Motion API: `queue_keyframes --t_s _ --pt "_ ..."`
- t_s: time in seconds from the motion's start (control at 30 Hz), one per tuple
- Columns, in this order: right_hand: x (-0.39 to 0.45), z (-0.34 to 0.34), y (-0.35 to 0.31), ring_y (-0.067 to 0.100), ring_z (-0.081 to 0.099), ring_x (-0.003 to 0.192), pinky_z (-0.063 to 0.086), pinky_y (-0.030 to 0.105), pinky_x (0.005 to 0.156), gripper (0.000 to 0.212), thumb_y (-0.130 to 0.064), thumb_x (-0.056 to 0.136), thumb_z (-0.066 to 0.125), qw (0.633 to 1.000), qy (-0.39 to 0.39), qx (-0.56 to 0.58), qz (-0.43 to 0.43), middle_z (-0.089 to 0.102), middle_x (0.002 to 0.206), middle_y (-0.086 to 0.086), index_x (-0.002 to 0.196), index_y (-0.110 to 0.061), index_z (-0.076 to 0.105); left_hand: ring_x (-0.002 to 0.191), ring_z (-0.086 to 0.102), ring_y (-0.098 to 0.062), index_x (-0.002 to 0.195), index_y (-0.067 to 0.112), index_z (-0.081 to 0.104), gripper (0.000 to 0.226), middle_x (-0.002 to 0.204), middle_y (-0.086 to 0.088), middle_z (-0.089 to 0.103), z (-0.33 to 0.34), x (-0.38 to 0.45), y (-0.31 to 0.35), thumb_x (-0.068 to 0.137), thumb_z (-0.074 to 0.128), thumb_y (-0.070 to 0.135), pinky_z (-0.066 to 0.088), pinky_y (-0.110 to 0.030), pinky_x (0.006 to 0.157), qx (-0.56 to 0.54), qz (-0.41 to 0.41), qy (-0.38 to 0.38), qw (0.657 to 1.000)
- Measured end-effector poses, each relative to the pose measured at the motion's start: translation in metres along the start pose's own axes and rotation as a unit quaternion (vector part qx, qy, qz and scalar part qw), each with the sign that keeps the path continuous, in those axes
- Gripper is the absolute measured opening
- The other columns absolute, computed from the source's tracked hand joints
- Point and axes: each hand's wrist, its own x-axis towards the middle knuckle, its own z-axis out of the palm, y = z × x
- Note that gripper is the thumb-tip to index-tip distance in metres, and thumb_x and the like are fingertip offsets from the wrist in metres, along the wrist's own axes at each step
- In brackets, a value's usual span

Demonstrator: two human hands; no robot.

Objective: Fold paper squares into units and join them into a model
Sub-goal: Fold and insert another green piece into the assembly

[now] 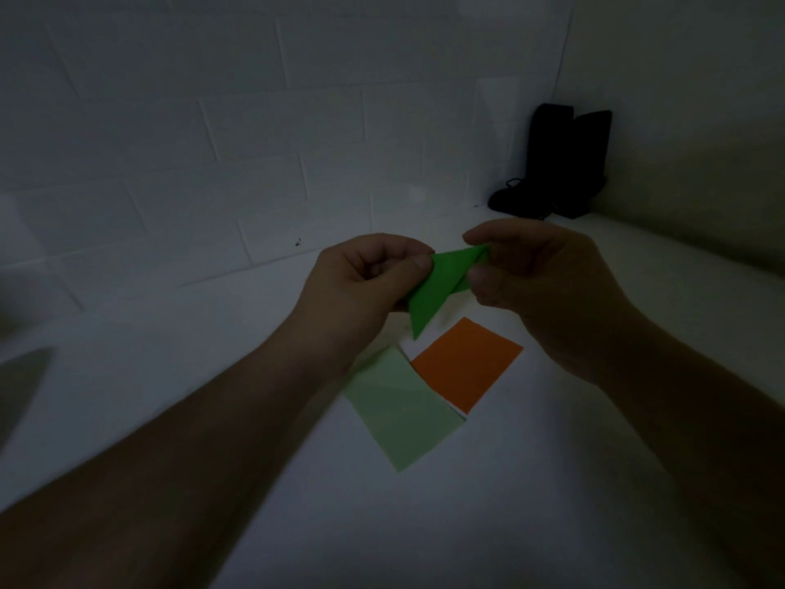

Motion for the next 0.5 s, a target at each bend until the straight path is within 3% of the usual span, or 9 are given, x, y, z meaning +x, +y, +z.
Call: queue_keyframes --t_s 0.27,0.5 --pt "0.0009 -0.0011 0.0010 0.019 0.074 0.090 0.063 0.032 0.075 0.029 0.002 0.093 0.063 0.999 0.011 -0.024 0.031 0.078 0.091 -0.004 0.091 -0.024 0.073 0.075 0.074 -0.016 0.092 0.010 0.076 0.014 0.080 -0.005 0.078 -0.0023 0.0012 0.0013 0.092 0.068 -0.001 0.060 -0.027 0.072 0.003 -0.012 -0.003 1.000" --pt "0.0025 -0.0001 0.0023 0.020 0.075 0.088 0.062 0.033 0.074 0.024 0.000 0.091 0.068 0.996 0.054 -0.036 0.065 0.078 0.084 -0.003 0.083 -0.023 0.072 0.078 0.072 -0.018 0.094 0.011 0.079 0.010 0.085 -0.011 0.078 -0.0048 0.0001 0.0032 0.089 0.074 0.003 0.061 -0.032 0.079 0.077 -0.008 0.002 0.997"
